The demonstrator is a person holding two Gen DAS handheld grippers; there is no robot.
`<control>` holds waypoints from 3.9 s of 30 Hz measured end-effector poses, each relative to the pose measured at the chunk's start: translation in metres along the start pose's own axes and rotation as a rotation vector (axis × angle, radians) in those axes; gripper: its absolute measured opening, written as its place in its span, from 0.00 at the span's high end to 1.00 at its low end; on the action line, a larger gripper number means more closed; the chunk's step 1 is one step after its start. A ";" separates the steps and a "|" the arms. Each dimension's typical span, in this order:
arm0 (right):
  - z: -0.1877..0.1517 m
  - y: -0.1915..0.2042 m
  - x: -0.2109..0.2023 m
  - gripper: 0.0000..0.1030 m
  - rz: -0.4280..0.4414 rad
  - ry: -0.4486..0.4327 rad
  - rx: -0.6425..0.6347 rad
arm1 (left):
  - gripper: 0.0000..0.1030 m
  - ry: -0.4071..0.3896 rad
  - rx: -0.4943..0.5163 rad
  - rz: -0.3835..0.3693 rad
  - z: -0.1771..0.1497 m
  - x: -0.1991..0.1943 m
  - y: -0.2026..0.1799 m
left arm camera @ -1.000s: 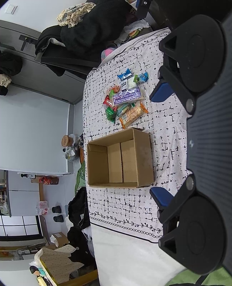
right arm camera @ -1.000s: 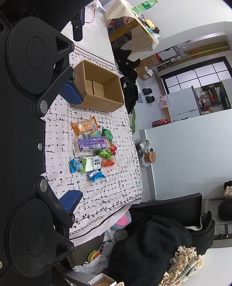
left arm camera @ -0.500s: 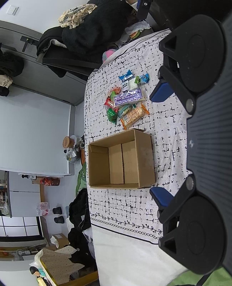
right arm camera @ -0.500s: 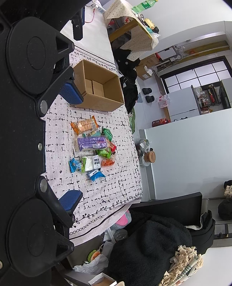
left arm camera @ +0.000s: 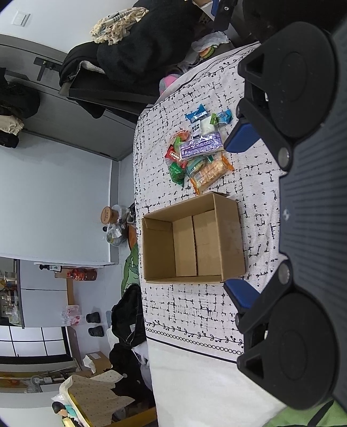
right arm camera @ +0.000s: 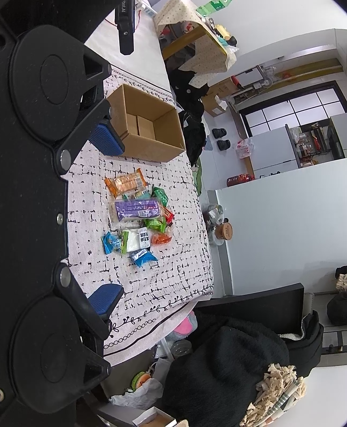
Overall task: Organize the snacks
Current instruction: 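Move the left tool to the orange biscuit pack while the right tool approaches the blue candy, then grasp the orange biscuit pack with the left tool while the right tool grasps the blue candy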
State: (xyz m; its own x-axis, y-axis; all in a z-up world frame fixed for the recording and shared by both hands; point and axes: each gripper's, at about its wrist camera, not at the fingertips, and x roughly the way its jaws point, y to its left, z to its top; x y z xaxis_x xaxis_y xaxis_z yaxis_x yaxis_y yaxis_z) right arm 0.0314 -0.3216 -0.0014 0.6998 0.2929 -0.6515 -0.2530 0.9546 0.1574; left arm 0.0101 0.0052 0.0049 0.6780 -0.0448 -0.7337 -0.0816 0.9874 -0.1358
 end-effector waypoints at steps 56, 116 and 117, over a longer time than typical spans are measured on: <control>-0.006 -0.034 0.165 0.43 -0.116 0.191 0.135 | 0.34 0.279 0.125 -0.151 0.064 0.215 -0.078; -0.012 -0.024 0.205 0.72 -0.118 0.176 0.185 | 0.68 0.268 0.063 -0.159 0.026 0.249 -0.095; -0.010 -0.022 0.204 0.72 -0.116 0.170 0.182 | 0.68 0.258 0.063 -0.164 0.028 0.246 -0.094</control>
State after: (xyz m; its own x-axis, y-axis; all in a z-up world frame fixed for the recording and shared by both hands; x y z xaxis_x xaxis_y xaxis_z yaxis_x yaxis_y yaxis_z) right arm 0.1730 -0.2836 -0.1448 0.5912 0.1827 -0.7856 -0.0431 0.9798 0.1955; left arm 0.2052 -0.0941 -0.1439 0.4701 -0.2334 -0.8512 0.0642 0.9709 -0.2308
